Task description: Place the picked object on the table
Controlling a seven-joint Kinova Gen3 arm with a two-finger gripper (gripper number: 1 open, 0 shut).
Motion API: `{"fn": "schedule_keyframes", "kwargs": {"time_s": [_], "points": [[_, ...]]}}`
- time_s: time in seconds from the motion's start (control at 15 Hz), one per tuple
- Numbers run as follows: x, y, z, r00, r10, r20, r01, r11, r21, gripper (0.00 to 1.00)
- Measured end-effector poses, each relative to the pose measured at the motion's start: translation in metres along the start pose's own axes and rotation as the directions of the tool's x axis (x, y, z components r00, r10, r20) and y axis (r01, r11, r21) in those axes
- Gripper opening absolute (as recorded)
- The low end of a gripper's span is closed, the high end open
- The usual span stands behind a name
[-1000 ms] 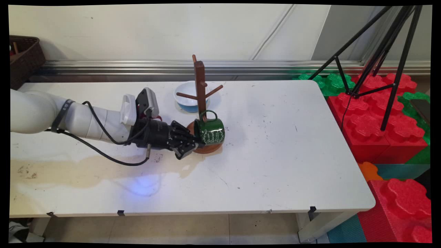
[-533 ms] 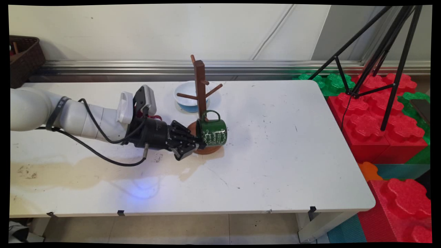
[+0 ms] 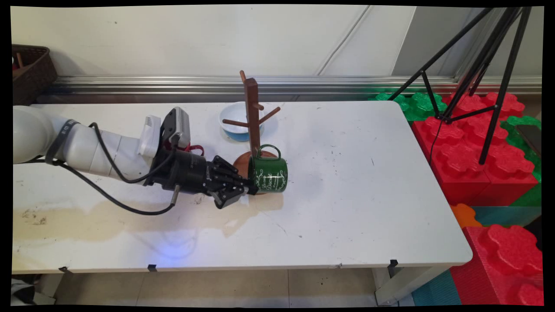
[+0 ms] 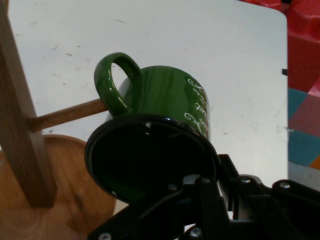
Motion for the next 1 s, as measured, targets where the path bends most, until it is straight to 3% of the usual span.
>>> {"fn": "schedule_keyframes", "kwargs": {"time_s": [0.47,1.0], "points": [[0.005,0.01,-0.014,0.999,0.028,0.038,-0.027,0.999,-0.028,0.0],[0.022,0.01,-0.028,0.989,0.096,0.11,-0.096,0.995,-0.006,0.0]]}}
